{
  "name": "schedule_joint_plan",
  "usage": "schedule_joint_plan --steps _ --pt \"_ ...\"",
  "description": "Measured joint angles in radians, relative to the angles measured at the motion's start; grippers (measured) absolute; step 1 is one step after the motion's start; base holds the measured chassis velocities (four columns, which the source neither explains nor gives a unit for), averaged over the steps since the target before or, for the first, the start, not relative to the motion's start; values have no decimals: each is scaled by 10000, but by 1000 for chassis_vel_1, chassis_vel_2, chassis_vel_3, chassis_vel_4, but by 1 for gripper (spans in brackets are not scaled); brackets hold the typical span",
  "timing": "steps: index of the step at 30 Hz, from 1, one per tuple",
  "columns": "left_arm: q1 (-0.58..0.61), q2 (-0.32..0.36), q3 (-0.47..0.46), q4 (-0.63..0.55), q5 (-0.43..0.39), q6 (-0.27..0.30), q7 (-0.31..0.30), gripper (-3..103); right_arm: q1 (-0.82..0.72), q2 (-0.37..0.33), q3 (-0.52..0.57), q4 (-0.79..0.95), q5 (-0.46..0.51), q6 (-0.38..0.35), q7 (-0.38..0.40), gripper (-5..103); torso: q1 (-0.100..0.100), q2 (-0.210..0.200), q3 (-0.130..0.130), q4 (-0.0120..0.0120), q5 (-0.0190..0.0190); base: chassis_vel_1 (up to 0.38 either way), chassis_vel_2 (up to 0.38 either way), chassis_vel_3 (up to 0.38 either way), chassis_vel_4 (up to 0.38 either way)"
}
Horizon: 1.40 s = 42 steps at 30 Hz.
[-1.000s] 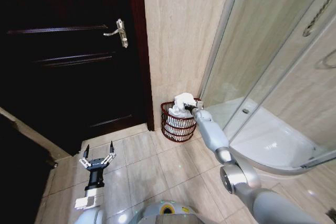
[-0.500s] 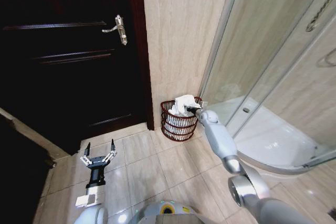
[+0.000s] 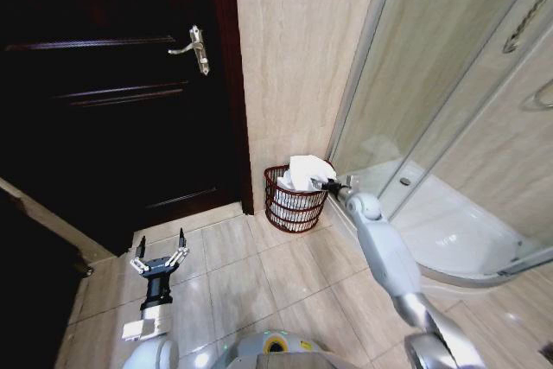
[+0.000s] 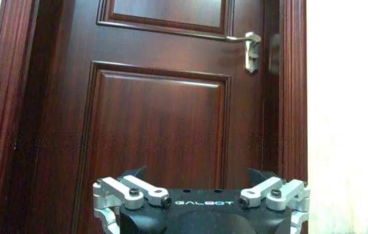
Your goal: Discard the used towel into the hamper.
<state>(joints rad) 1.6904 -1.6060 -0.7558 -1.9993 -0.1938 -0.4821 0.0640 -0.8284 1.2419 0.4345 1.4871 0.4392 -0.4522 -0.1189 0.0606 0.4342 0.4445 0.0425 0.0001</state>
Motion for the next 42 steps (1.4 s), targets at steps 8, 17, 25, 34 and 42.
schedule_joint_plan --steps 8,17,25,34,42 --pt "-187 198 171 7 -115 288 -59 100 -2234 469 682 2357 -1120 2127 678 100 7 19 9 3 -3 0 0 0 0" --pt "-51 255 264 -141 -66 346 -68 100 -4377 747 1351 4159 -2352 3629 697 100 12 31 16 -1 0 0 0 0 0" --pt "-1 326 344 -279 -62 336 -36 100 -5313 836 1699 4915 -2644 3982 762 100 16 39 21 1 -2 0 0 0 0" --pt "15 383 342 -371 -144 304 -29 100 -5439 886 1639 5079 -2703 3971 731 100 20 43 25 1 -2 0 0 0 0" --pt "54 281 317 -429 77 305 -34 100 -5622 825 1627 5116 -2491 4041 534 100 20 47 27 1 -1 0 0 0 0"
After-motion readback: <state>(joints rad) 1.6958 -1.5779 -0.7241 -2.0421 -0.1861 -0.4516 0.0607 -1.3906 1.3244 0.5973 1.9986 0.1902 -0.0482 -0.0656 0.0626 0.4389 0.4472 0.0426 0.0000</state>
